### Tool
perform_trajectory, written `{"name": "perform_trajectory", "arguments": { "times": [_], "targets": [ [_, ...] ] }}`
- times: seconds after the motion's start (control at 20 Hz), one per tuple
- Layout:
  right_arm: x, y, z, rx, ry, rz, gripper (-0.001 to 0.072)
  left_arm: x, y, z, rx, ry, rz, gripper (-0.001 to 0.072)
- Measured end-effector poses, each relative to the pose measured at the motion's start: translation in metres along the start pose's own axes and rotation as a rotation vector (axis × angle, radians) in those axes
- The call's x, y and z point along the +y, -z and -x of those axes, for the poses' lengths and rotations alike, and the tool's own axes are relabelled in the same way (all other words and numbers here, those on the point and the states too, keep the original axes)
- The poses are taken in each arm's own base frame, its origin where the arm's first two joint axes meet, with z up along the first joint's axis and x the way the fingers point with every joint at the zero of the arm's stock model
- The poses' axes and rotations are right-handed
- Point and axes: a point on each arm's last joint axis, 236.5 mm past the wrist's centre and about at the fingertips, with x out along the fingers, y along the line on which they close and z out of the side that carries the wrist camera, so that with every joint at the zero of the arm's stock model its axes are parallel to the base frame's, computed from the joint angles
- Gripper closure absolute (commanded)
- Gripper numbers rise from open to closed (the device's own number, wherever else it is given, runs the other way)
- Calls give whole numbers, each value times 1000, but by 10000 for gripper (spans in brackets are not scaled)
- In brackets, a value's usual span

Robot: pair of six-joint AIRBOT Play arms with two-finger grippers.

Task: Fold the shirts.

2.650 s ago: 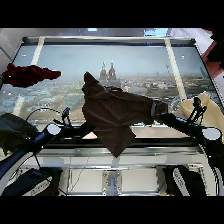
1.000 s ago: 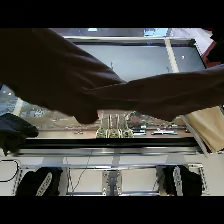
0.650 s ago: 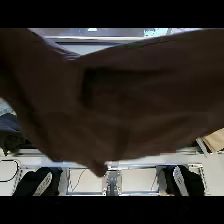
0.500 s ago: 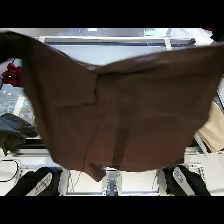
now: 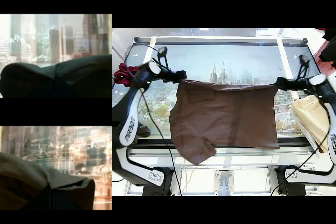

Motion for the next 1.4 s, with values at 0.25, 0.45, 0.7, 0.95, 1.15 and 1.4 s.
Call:
{"name": "perform_trajectory", "arguments": {
  "times": [0.25,0.45,0.7,0.95,1.15,1.4],
  "targets": [
    [-25,-14,-6,-23,43,-9,684,31,-12,-1,-4,-115,-65,696],
    [-25,-9,25,57,62,74,684,36,-14,37,30,-169,-142,695],
    [-20,47,36,262,55,112,684,36,44,52,255,-158,-168,695],
    [-22,132,17,451,47,92,683,40,129,38,492,-116,-141,695],
    [-27,157,6,469,58,75,624,47,172,30,586,-108,-127,681],
    [-24,160,11,474,62,63,337,44,182,40,603,-103,-126,375]
  ]
}}
